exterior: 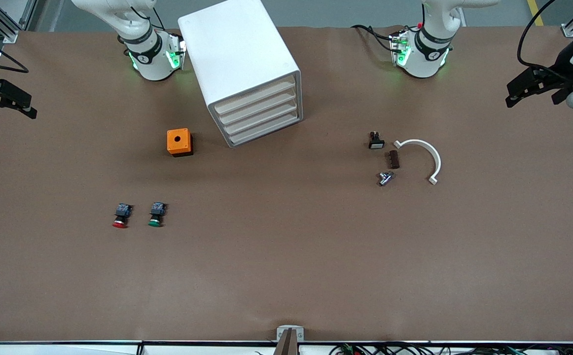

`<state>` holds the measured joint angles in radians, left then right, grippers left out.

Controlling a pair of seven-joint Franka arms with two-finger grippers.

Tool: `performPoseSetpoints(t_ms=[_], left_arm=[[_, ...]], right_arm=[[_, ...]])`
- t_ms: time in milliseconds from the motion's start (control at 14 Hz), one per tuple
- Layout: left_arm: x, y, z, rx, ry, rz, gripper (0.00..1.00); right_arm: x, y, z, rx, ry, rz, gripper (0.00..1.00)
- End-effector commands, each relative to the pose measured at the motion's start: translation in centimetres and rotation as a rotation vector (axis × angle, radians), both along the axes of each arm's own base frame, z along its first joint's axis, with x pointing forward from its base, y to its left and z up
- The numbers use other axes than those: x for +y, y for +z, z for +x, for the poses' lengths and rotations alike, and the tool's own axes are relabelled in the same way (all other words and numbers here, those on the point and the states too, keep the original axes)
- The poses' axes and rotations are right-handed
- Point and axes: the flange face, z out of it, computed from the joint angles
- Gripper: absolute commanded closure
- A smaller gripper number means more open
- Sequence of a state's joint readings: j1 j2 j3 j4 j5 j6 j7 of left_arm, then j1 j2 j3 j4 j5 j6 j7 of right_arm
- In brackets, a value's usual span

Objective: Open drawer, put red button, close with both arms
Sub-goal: 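Move the left gripper from rest toward the white drawer cabinet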

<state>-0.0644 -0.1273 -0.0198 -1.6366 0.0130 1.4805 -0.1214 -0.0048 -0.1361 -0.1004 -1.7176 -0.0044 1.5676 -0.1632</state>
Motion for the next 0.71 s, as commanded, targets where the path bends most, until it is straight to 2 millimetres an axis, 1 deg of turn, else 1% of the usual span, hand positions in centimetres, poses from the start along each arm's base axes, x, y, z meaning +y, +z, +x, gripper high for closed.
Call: performPoseSetpoints(t_ms=[0, 143, 214, 357, 500, 643], left_arm=[[0.3, 0.5, 0.2, 0.007, -0.005, 0.010, 0.00], [0.4, 0.7, 0.4, 0.003, -0.002, 0.009, 0.00], [0.5, 0.3, 0.8, 0.010, -0.002, 0.018, 0.00], [0.4, -1.4, 1.8, 0.043, -0.002, 0.021, 0.00], [-0.2, -4.5, 3.2, 0.103, 0.008, 0.016, 0.00], [-1.6, -8.0, 4.8, 0.162, 0.032, 0.012, 0.00]], right_arm=[[-0.5, 0.3, -0.8, -0.015, -0.004, -0.008, 0.00], [-0.5, 0.4, -0.8, -0.016, -0.004, -0.009, 0.00], [-0.5, 0.4, -0.8, -0.016, -0.004, -0.009, 0.00], [-0.4, 0.3, -0.8, -0.015, -0.001, -0.009, 0.00], [-0.6, 0.3, -0.8, -0.012, -0.007, -0.007, 0.00], [-0.5, 0.3, -0.9, -0.011, -0.025, -0.002, 0.00]])
